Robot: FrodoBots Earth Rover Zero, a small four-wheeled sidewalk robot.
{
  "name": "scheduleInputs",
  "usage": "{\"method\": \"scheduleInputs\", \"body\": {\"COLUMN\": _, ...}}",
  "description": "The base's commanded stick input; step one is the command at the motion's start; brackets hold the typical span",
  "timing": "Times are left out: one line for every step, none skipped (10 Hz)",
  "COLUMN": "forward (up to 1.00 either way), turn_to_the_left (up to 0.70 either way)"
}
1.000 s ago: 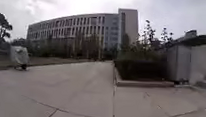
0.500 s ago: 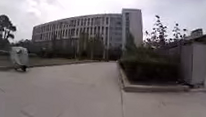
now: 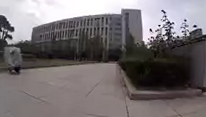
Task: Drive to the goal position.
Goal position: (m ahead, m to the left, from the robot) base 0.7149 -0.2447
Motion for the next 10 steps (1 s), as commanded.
{"method": "scheduleInputs", "body": {"forward": 0.7, "turn_to_the_left": 0.02}}
{"method": "scheduleInputs", "body": {"forward": 0.7, "turn_to_the_left": 0.01}}
{"method": "scheduleInputs", "body": {"forward": 0.7, "turn_to_the_left": 0.01}}
{"method": "scheduleInputs", "body": {"forward": 0.7, "turn_to_the_left": 0.0}}
{"method": "scheduleInputs", "body": {"forward": 0.7, "turn_to_the_left": -0.09}}
{"method": "scheduleInputs", "body": {"forward": 0.7, "turn_to_the_left": -0.13}}
{"method": "scheduleInputs", "body": {"forward": 0.7, "turn_to_the_left": -0.13}}
{"method": "scheduleInputs", "body": {"forward": 0.7, "turn_to_the_left": -0.13}}
{"method": "scheduleInputs", "body": {"forward": 0.7, "turn_to_the_left": -0.13}}
{"method": "scheduleInputs", "body": {"forward": 0.7, "turn_to_the_left": -0.13}}
